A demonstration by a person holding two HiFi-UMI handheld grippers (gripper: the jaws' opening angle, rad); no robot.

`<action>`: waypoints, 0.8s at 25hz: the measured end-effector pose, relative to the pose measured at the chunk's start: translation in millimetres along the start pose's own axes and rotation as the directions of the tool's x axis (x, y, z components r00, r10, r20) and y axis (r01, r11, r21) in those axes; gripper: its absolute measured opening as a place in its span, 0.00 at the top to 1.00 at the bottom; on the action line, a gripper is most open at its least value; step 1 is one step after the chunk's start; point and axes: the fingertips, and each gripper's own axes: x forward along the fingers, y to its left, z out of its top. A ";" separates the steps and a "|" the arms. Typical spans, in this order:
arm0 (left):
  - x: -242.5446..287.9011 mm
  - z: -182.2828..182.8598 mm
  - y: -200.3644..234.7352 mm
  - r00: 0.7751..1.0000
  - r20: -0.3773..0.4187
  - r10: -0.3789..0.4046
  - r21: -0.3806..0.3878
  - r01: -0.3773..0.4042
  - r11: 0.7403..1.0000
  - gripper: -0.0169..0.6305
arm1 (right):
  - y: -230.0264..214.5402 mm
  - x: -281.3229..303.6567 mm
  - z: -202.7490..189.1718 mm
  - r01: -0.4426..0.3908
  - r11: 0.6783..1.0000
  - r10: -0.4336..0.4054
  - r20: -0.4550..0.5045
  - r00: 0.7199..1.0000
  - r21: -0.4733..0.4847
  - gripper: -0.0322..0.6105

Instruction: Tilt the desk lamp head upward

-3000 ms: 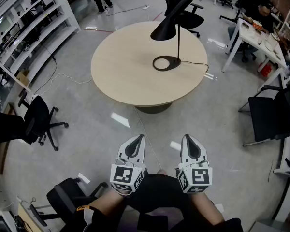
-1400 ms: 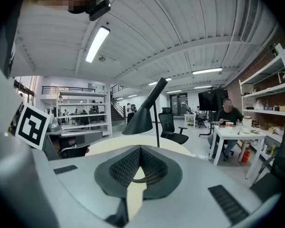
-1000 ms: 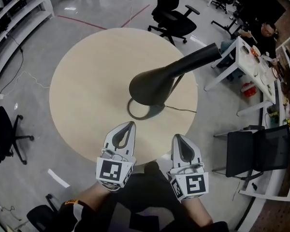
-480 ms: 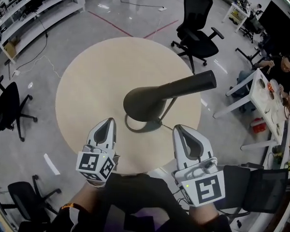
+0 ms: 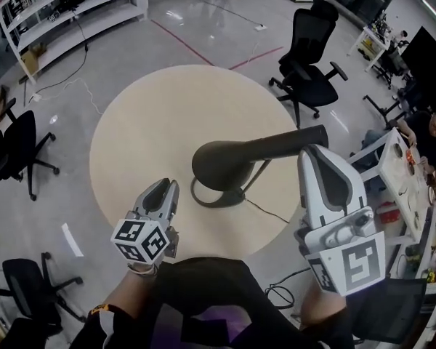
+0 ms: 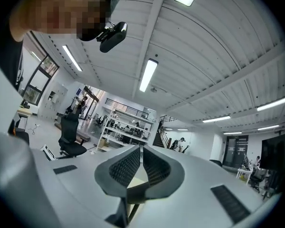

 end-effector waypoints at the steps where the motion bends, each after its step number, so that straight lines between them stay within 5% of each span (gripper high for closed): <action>1: 0.5 -1.9 0.2 1.000 -0.008 -0.015 -0.015 0.015 1.000 0.78 | -6.3 3.2 4.5 0.011 1.000 -0.011 0.002 1.000 -0.013 0.93; 6: 9.7 -13.4 -4.2 0.991 -0.037 -0.131 -0.113 0.126 0.985 0.70 | -36.8 21.8 15.8 0.062 0.995 -0.062 0.000 0.998 -0.074 0.93; 11: 19.5 -32.2 -14.2 0.969 -0.051 -0.241 -0.243 0.222 0.944 0.68 | -61.1 37.7 10.1 0.080 0.993 -0.082 -0.024 0.996 -0.082 0.93; 20: 42.3 -32.2 -33.3 0.920 -0.054 -0.388 -0.328 0.351 0.877 0.65 | -76.7 54.9 0.7 0.079 0.996 -0.082 -0.059 0.995 -0.051 0.93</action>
